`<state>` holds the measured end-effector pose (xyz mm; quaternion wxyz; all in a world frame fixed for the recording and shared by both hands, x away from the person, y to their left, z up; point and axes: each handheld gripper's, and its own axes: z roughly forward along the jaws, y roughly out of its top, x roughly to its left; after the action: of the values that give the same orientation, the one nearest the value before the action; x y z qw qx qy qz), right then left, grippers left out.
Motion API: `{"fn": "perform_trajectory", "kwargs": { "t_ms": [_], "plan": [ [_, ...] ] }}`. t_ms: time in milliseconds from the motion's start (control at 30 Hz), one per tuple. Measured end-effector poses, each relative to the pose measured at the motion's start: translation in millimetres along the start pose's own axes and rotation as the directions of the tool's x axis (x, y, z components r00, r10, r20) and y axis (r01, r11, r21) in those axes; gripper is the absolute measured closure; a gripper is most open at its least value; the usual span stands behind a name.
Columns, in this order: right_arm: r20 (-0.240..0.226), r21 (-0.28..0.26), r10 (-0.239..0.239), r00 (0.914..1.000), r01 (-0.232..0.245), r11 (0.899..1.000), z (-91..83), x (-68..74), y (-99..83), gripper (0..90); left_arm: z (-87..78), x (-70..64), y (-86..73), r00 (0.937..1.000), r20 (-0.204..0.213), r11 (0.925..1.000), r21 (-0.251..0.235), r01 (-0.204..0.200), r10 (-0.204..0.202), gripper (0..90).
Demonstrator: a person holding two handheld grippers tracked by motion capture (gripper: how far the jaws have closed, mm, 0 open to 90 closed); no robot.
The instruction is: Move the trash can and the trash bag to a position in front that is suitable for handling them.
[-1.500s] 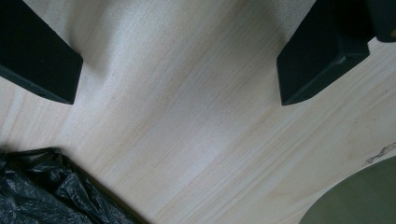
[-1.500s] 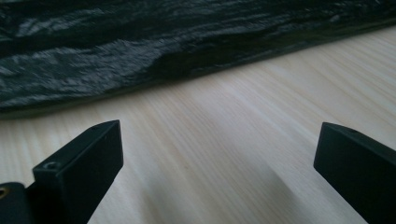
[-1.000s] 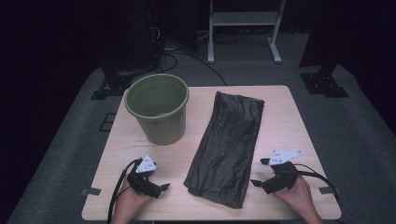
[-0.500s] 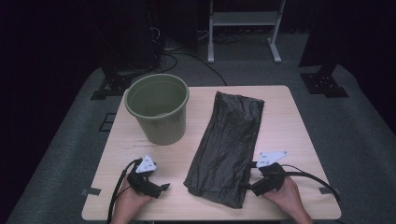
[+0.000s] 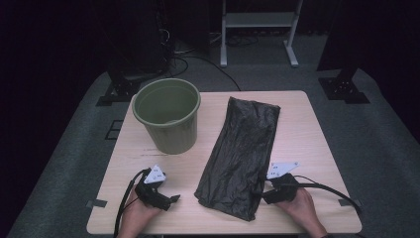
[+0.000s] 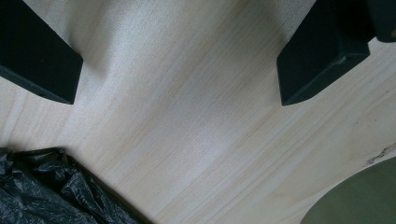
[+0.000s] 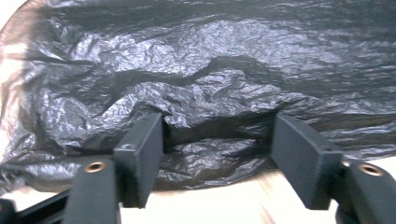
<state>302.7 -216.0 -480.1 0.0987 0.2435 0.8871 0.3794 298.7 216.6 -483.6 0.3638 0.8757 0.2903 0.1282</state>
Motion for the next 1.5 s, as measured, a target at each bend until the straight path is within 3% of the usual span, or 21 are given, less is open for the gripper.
{"fn": "perform_trajectory", "kwargs": {
  "t_ms": [167, 200, 233, 267, 333, 500, 767, 1133, 1500],
  "plan": [
    [-0.01, -0.014, -0.008, 0.9999, 0.008, 1.0, -1.2, 1.7, -0.3, 59.9, 0.0, -0.1, 0.0, 1.0, 0.0, 1.0, 0.0, 0.0, 0.0, 0.0],
    [-0.014, -0.011, -0.002, 0.9999, 0.002, 1.0, -2.1, 1.9, 0.0, 71.3, 0.0, -0.1, 0.0, 1.0, 0.0, 1.0, 0.0, 0.001, -0.001, 0.0],
    [-0.014, -0.011, -0.002, 0.9999, 0.002, 1.0, -2.1, 1.9, 0.0, 71.3, 0.0, -0.1, 0.0, 1.0, 0.0, 1.0, 0.0, 0.001, -0.001, 0.0],
    [-0.018, -0.003, 0.002, 0.9998, -0.003, 1.0, -3.1, 1.0, 0.2, 82.0, 0.0, -0.1, 0.0, 1.0, 0.0, 1.0, 0.0, 0.0, 0.0, 0.0],
    [-0.031, 0.003, 0.004, 0.9995, -0.004, 1.0, -3.5, 0.5, 0.3, 88.4, 0.0, -0.1, 0.0, 1.0, 0.0, 1.0, 0.0, 0.001, -0.001, 0.0],
    [-0.026, 0.015, 0.004, 0.9997, -0.004, 1.0, -5.5, 0.2, 0.1, 88.8, 0.0, 0.0, 0.0, 1.0, 0.0, 1.0, 0.0, 0.0, 0.0, 0.0],
    [0.025, 0.043, -0.016, 0.9996, 0.015, 0.999, -18.8, -1.3, -3.0, 88.8, 0.0, -0.1, 0.0, 1.0, 0.0, 1.0, 0.0, 0.0, 0.0, 0.0],
    [0.051, 0.024, 0.045, 0.9977, -0.046, 0.999, -43.9, -15.5, -22.3, 88.7, -0.2, -0.3, -0.2, 1.0, 0.001, 1.0, 0.0, 0.0, 0.0, 0.0],
    [0.119, 0.026, 0.094, 0.9885, -0.098, 0.995, -67.0, -30.7, -42.0, 88.5, -0.5, -0.6, -0.5, 1.0, 0.002, 1.0, 0.0, 0.001, -0.001, 0.0]
  ]
}}
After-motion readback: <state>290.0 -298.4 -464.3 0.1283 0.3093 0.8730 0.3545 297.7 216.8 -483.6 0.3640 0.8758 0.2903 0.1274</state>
